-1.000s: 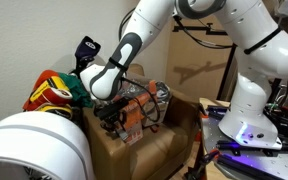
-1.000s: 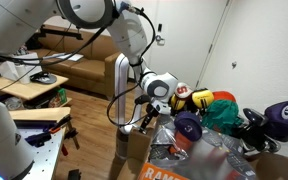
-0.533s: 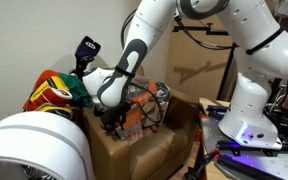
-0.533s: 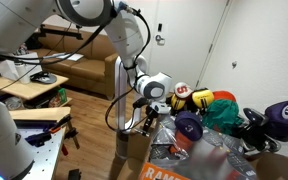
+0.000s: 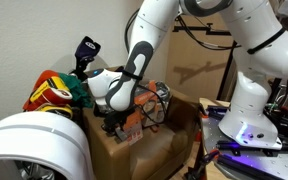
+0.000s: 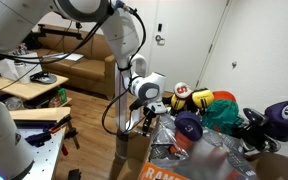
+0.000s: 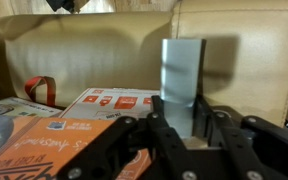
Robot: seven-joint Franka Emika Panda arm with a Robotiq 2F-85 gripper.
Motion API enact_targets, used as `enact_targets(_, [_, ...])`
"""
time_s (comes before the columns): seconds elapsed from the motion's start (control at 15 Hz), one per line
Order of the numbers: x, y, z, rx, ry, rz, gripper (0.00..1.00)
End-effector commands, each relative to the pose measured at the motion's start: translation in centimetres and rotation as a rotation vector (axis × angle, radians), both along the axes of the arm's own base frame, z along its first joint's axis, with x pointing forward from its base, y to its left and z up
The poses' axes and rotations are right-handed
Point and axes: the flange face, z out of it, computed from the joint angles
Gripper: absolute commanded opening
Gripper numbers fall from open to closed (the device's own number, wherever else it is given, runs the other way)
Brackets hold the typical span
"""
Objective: Remove the remote from the fan then place it on the left arm of the couch
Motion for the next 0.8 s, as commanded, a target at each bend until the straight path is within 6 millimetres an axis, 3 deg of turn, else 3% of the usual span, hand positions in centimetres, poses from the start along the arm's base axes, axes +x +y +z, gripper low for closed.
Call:
enact_targets(0.0, [-0.34,0.84,-0.87,0.019,-0.095,0.045,0.1])
enact_targets(0.73, [0.04,0.69,-0.4,0.079,-0.179,0.04,0.1])
